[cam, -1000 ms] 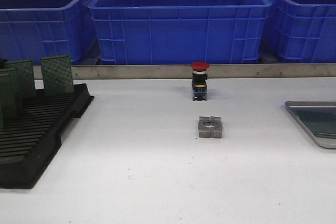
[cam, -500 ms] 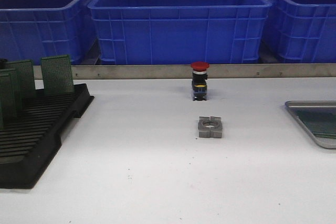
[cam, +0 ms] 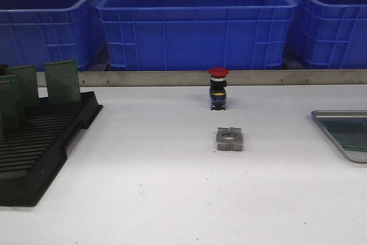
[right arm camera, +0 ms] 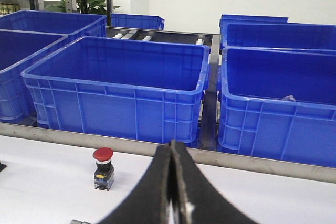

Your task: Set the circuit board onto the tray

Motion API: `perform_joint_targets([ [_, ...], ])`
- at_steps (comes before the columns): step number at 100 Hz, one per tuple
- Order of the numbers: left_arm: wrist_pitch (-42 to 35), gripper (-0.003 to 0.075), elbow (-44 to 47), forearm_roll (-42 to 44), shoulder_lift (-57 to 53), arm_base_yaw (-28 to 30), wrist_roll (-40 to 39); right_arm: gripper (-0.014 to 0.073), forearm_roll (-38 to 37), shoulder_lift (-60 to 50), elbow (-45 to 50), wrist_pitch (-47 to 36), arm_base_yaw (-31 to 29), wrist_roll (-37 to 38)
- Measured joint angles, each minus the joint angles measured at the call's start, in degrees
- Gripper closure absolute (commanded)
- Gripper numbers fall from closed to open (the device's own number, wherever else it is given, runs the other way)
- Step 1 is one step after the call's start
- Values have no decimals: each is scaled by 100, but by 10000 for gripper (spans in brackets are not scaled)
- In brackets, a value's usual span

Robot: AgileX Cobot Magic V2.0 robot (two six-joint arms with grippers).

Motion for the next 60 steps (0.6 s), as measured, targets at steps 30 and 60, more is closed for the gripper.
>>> perform_joint_targets([
  [30,-17,739,0,941,0,0,-518,662,0,0,0,0,0,0],
  [60,58,739,266,5628,-359,0,-5043,662,0,0,0,0,0,0],
])
